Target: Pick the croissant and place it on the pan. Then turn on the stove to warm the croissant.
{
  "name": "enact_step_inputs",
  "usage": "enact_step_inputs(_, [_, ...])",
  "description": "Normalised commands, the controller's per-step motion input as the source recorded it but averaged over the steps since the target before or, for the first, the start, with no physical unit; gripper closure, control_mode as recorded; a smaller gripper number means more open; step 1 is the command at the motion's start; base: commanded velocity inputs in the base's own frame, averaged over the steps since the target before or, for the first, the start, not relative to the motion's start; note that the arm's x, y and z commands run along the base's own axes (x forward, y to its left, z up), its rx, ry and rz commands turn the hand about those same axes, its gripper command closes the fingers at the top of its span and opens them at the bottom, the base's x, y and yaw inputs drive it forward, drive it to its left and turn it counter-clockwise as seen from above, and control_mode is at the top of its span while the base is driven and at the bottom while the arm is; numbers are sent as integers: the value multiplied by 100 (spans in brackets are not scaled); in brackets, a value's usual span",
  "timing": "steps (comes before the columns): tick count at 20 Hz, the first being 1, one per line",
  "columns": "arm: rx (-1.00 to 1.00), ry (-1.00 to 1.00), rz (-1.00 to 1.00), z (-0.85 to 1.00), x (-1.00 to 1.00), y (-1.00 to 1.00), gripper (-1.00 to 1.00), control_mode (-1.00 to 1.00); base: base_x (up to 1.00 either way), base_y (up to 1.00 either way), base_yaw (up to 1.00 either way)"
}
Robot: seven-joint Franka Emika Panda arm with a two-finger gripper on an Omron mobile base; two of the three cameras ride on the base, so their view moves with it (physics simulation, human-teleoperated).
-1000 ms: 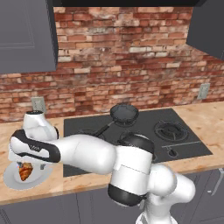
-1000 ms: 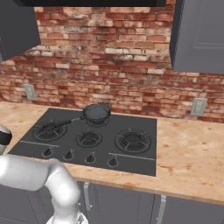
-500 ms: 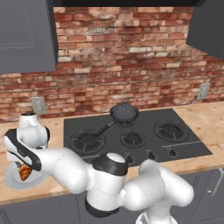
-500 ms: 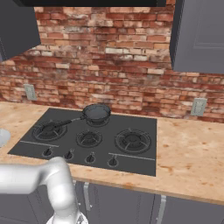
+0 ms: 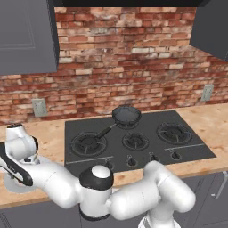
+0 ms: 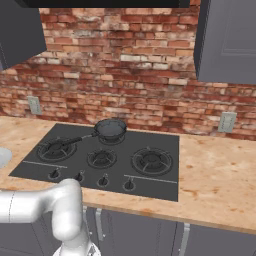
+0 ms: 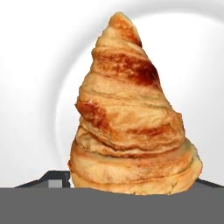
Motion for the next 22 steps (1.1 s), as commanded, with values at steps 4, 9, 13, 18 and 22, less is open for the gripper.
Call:
enact_step_inputs(4, [7, 0, -17, 17, -52, -91, 100, -100, 0, 0, 0])
enact_step_inputs(9, [23, -3, -18, 89, -74, -100, 100, -100, 0, 0, 0])
enact_step_inputs(13, [23, -14, -16, 85, -46, -100, 100, -100, 0, 0, 0])
enact_step_inputs(18, [19, -5, -7, 95, -2, -66, 100, -100, 0, 0, 0])
enact_step_inputs(22, [4, 0, -4, 97, 1, -40, 100, -100, 0, 0, 0])
